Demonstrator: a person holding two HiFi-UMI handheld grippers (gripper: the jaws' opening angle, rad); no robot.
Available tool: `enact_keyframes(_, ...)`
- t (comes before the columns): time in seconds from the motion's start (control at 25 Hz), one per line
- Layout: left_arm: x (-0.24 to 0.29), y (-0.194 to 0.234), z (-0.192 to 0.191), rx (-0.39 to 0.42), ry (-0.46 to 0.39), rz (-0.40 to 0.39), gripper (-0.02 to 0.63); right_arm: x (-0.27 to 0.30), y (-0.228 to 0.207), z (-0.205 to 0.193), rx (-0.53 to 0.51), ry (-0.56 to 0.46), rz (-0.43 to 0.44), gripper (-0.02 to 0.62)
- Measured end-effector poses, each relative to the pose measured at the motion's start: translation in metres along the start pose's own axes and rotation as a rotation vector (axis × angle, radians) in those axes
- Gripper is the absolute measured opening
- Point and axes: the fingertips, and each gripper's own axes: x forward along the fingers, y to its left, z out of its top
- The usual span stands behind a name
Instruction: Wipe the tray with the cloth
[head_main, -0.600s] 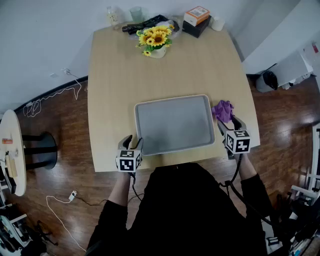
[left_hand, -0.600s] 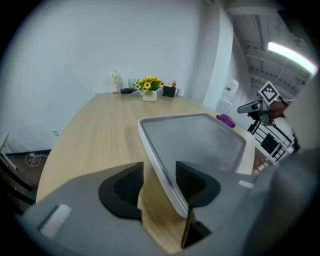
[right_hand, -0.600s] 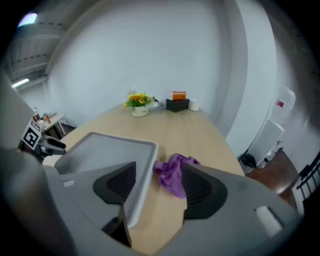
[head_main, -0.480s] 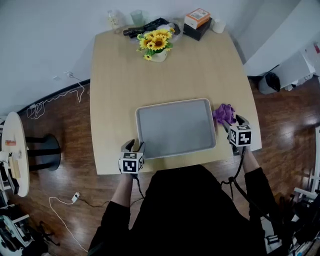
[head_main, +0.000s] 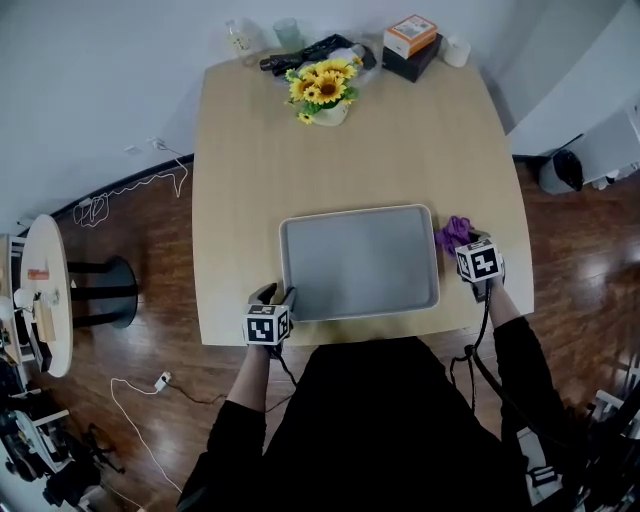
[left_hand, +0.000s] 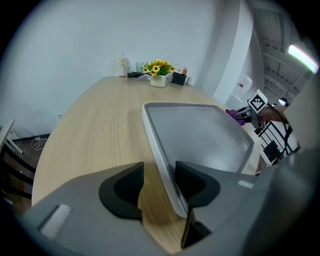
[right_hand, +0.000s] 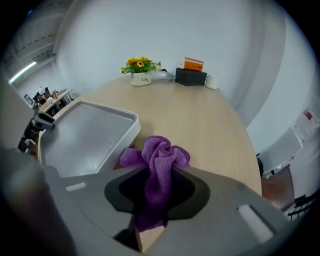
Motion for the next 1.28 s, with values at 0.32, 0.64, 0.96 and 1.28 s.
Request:
enact_keyframes(0.32, 0.001, 0.002, -0.002, -0.040, -0.015, -0.012, 0.178, -0.048, 0.070, 0.074, -0.077, -0.301, 0.089, 0.090)
enact_keyframes(0.64, 0.003, -0.004, -0.001, -0.016, -0.006, -0.014, 0.165, -0.002, 0.100, 0.054, -0.220, -0.174, 0.063, 0.089)
enact_keyframes(0.96, 0.006, -0.020, 0.001, 0.087, -0.011, -0.031, 0.092, 0.023, 0.109, 0.097, -0.228, -0.161, 0.038, 0.089)
enact_keyframes(1.28, 0.007, -0.015, 0.000, 0.037, -0.083, -0.088, 0.089, 0.050, 0.279, 0.146, -0.432, -0.191, 0.281, 0.089)
